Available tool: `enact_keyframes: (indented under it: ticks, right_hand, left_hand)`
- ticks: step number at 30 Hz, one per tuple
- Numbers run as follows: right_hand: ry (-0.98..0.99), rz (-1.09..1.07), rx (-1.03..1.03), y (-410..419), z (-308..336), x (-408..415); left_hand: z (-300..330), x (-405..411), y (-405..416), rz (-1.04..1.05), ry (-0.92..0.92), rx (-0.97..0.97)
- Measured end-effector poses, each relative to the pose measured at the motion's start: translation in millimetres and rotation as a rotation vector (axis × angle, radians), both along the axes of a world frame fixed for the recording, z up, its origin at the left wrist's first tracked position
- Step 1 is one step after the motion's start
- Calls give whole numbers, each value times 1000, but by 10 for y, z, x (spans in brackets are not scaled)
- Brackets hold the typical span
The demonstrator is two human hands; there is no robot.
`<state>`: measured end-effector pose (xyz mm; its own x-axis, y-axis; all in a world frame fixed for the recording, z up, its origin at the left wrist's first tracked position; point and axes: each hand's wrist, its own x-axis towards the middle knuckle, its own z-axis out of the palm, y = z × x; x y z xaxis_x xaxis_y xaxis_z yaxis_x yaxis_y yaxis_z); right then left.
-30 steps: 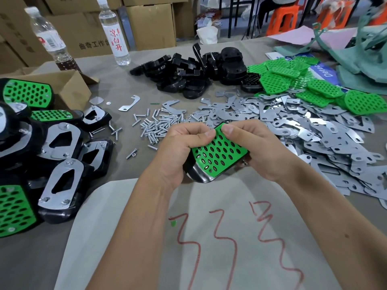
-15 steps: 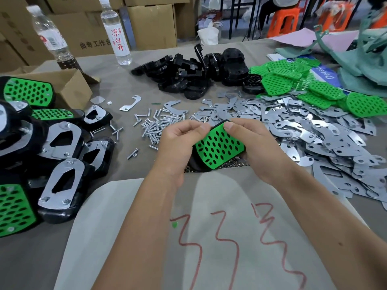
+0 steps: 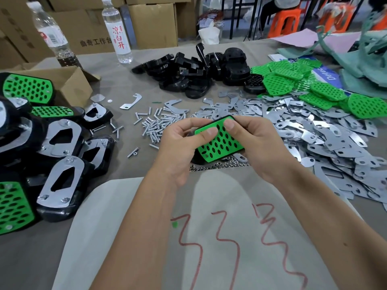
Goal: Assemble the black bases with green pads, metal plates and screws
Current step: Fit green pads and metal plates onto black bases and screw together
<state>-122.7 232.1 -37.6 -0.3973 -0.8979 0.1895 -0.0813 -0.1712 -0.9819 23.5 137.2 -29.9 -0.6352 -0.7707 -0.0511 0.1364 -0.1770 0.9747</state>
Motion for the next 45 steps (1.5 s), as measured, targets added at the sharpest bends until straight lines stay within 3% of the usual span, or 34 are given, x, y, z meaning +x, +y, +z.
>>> enact_keyframes:
  ticks: [8, 17, 21, 25, 33, 36, 39, 42, 45]
  right_hand:
    - [-245, 271, -24, 59, 55, -53]
    - [-322, -78, -75, -13, 19, 16]
    - [-332, -20, -38, -2, 27, 16]
    - [-296, 111, 31, 20, 21, 18]
    - [-344, -26, -92, -35, -39, 97]
    - [-263, 1, -81, -94, -48, 192]
    - [-100, -142, 29, -244, -40, 245]
    - [575, -285, 137, -478, -23, 292]
    - [983, -60, 103, -789, 50, 587]
  left_hand:
    - [-45, 22, -113, -4, 128, 198]
    - [-65, -53, -101, 139, 143, 181]
    - [-86, -121, -90, 278, 61, 0]
    - [-82, -67, -144, 336, 37, 18]
    - [-26, -76, -79, 265, 166, 67]
    - [24, -36, -117, 360, 172, 127]
    - [90, 108, -264, 594, 186, 181]
    - [127, 380, -489, 942, 92, -3]
    - [187, 615, -601, 1180, 72, -260]
